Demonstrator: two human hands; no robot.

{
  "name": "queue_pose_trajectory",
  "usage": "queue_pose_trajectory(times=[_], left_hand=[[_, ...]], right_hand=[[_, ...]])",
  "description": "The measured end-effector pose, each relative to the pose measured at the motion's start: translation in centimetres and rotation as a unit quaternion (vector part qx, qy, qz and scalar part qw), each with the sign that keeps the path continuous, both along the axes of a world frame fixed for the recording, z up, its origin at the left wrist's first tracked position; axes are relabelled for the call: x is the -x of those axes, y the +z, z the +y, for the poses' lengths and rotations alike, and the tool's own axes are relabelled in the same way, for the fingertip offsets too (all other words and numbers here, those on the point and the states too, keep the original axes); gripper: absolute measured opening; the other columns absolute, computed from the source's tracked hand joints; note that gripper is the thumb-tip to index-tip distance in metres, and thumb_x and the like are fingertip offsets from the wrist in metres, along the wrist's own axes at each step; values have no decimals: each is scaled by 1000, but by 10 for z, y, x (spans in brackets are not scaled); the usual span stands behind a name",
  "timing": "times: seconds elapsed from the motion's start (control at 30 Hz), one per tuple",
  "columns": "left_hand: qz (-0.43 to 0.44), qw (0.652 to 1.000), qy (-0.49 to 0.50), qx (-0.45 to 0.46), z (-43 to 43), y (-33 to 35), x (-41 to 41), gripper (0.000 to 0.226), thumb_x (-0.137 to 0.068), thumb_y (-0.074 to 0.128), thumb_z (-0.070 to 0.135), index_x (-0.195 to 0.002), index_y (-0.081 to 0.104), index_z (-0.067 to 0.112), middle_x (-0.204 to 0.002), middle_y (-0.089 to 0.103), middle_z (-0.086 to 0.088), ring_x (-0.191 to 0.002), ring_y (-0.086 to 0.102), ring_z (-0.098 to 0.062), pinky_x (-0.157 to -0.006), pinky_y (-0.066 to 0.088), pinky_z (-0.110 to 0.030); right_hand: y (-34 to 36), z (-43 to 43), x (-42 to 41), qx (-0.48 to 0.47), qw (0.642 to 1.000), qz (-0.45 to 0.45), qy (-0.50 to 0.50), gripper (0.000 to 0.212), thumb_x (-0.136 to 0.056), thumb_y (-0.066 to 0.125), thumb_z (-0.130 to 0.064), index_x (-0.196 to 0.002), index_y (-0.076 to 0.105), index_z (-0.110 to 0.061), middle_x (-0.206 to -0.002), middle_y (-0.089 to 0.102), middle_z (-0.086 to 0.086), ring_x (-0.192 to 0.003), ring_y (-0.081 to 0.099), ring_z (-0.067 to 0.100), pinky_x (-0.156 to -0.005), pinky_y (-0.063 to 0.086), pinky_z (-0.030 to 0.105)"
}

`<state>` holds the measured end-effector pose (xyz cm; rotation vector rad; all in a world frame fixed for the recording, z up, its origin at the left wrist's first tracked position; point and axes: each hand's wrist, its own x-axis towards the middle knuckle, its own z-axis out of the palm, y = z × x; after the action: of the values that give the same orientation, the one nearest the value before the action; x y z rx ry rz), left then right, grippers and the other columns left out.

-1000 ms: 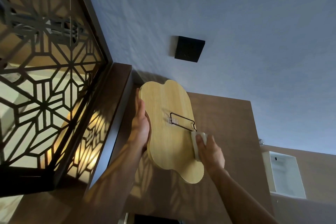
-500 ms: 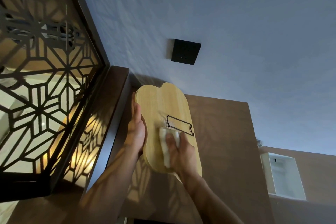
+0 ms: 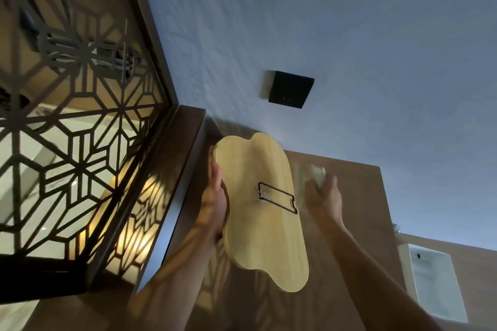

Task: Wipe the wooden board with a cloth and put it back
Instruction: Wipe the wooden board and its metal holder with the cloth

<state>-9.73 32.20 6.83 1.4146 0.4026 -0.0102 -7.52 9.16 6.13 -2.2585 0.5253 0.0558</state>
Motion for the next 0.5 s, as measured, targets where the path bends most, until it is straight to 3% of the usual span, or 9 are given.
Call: queue_pose_trajectory(times=[0.07,0.13,0.17,0.23,0.27,0.37,0.43,0.5], left_hand=[[0,1000,0,-26,0,0,1,72,-89,23,78,-155,15,51,-154,27,24,-138,34,0,-108,29,-25],[1,1000,8,-17,1,1,0,59,-99,22,66,-155,16,50,-148,30,28,-123,42,16,-94,39,-9],[0,1000,4,-4,1,0,0,54,-102,21,59,-155,15,51,-145,30,28,-118,41,18,-81,39,-4],[-2,1000,11,24,1,0,-2,50,-105,21,51,-155,15,50,-146,31,26,-124,38,9,-76,38,-6],[-6,999,15,51,2,-2,-3,50,-106,22,50,-155,17,48,-146,34,25,-126,39,8,-78,41,-6],[-22,993,18,113,3,-10,-4,46,-107,26,46,-153,27,44,-144,49,20,-129,47,6,-88,48,-12],[-38,994,16,103,3,-13,-4,49,-106,31,50,-154,28,39,-142,54,21,-128,53,5,-90,50,-14],[-38,995,9,96,4,-15,1,63,-99,39,47,-156,26,23,-135,58,19,-120,58,7,-85,49,-7]], right_hand=[[26,35,-34,12,994,-72,83,24,-84,54,-29,-101,48,-14,-88,60,2,-73,57,27,-53,35,30],[41,73,-64,25,980,-116,158,22,-89,61,-18,-107,52,-9,-103,56,13,-91,57,37,-68,41,31],[49,91,-73,12,977,-117,178,21,-90,60,-21,-108,53,-12,-109,55,21,-100,57,42,-76,45,35],[54,114,-82,29,965,-123,231,22,-92,54,-24,-112,58,-16,-113,61,29,-105,59,49,-88,52,52],[54,123,-82,61,950,-127,278,27,-94,54,-19,-120,60,-20,-109,66,26,-99,63,48,-85,55,53],[55,131,-63,236,908,-109,328,42,-97,58,-14,-137,57,-27,-98,75,8,-74,69,28,-64,51,32],[62,127,-40,236,897,-110,357,44,-98,58,-15,-139,57,-30,-100,77,4,-74,71,26,-66,53,32],[73,119,-7,192,899,-94,382,46,-94,58,-11,-136,61,-30,-105,78,4,-84,73,32,-72,57,36]])
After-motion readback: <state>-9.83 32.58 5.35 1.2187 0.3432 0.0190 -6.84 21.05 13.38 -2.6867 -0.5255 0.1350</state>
